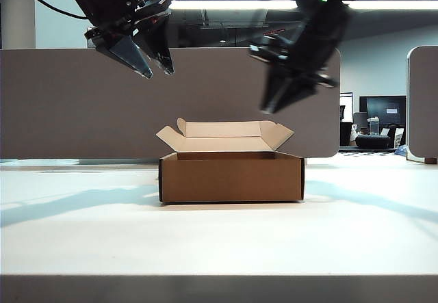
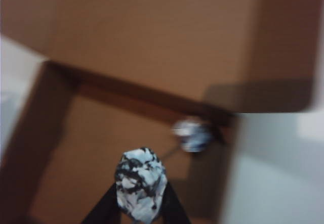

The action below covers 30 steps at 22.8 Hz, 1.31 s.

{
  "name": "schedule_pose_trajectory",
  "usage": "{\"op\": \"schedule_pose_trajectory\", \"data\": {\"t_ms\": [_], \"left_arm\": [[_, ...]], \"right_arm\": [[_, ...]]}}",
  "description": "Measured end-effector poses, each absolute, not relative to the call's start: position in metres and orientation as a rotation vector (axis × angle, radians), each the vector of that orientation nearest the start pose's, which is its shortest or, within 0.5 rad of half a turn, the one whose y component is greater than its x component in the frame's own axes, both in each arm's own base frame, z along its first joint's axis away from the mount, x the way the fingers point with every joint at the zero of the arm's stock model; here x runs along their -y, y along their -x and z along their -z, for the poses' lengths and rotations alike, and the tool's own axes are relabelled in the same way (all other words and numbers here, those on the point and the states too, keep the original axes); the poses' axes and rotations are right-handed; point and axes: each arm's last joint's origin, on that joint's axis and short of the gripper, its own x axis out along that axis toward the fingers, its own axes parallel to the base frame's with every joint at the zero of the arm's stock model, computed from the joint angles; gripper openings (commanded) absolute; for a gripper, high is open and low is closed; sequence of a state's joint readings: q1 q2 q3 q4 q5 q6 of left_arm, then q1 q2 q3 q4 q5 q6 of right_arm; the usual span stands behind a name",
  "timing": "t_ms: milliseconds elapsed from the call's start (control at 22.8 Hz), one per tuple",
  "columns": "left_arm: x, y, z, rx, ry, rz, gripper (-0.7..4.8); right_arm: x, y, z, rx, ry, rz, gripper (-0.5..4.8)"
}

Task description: Pick up all the paper balls on the table and put them in the paper box.

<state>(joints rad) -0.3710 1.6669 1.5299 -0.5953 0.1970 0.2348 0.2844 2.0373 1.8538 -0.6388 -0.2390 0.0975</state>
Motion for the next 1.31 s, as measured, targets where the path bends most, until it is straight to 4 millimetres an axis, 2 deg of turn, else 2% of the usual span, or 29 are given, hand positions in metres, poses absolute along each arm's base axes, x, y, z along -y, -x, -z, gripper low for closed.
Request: {"op": "schedule_pose_trajectory", "data": {"t_ms": [44,131,219,263,350,394,438,482,526,569,613,657,701,745,788,964,1095,1182,1270,1314], "left_arm": [[0.139,-0.341,-0.328,-0.673,-0.283,0.627,2.67],[0.138,-0.341,-0.328,-0.673,-0.282,0.625,2.67],[0.137,-0.341,-0.328,-0.672,-0.287,0.625,2.67],[0.137,-0.341,-0.328,-0.670,-0.293,0.626,2.67],[0.137,-0.340,-0.327,-0.680,-0.302,0.630,2.66],[0.137,-0.340,-0.327,-0.684,-0.303,0.631,2.52],[0.138,-0.340,-0.327,-0.688,-0.304,0.634,2.20],[0.138,-0.339,-0.326,-0.688,-0.305,0.635,1.06],[0.138,-0.339,-0.327,-0.684,-0.317,0.641,0.63],[0.137,-0.339,-0.327,-0.685,-0.324,0.643,0.44],[0.137,-0.338,-0.328,-0.686,-0.326,0.644,0.13],[0.135,-0.334,-0.332,-0.675,-0.336,0.646,0.12],[0.134,-0.331,-0.337,-0.660,-0.340,0.647,0.09],[0.133,-0.326,-0.343,-0.642,-0.340,0.648,-0.06],[0.131,-0.318,-0.355,-0.606,-0.336,0.647,-0.05],[0.122,-0.296,-0.380,-0.545,-0.321,0.639,-0.06],[0.108,-0.256,-0.411,-0.447,-0.310,0.633,-0.06],[0.097,-0.226,-0.427,-0.387,-0.296,0.631,-0.06],[0.090,-0.207,-0.430,-0.365,-0.271,0.622,-0.06],[0.082,-0.187,-0.428,-0.354,-0.250,0.615,-0.06]], "right_arm": [[-0.152,-0.429,-0.283,-0.868,-0.054,-0.501,1.82],[-0.168,-0.421,-0.281,-0.888,-0.028,-0.545,1.90],[-0.173,-0.419,-0.281,-0.889,-0.018,-0.557,1.91],[-0.175,-0.418,-0.282,-0.888,-0.016,-0.560,2.40],[-0.176,-0.419,-0.284,-0.877,-0.015,-0.564,2.52],[-0.176,-0.419,-0.284,-0.879,-0.016,-0.562,2.35],[-0.174,-0.419,-0.284,-0.879,-0.016,-0.558,1.94],[-0.173,-0.419,-0.286,-0.876,-0.018,-0.555,1.00],[-0.167,-0.417,-0.293,-0.860,-0.020,-0.550,0.85],[-0.163,-0.414,-0.303,-0.832,-0.009,-0.553,0.81],[-0.159,-0.409,-0.315,-0.793,0.011,-0.560,0.51],[-0.149,-0.399,-0.342,-0.715,0.032,-0.551,0.39],[-0.146,-0.393,-0.353,-0.683,0.034,-0.548,0.38],[-0.139,-0.387,-0.366,-0.649,0.035,-0.538,0.09],[-0.130,-0.376,-0.385,-0.601,0.039,-0.517,0.07],[-0.111,-0.349,-0.415,-0.552,0.060,-0.465,-0.04],[-0.093,-0.298,-0.457,-0.466,0.142,-0.386,-0.04],[-0.083,-0.271,-0.474,-0.405,0.174,-0.334,-0.04],[-0.075,-0.249,-0.480,-0.381,0.184,-0.306,-0.04],[-0.068,-0.227,-0.480,-0.368,0.185,-0.293,-0.04]]}}
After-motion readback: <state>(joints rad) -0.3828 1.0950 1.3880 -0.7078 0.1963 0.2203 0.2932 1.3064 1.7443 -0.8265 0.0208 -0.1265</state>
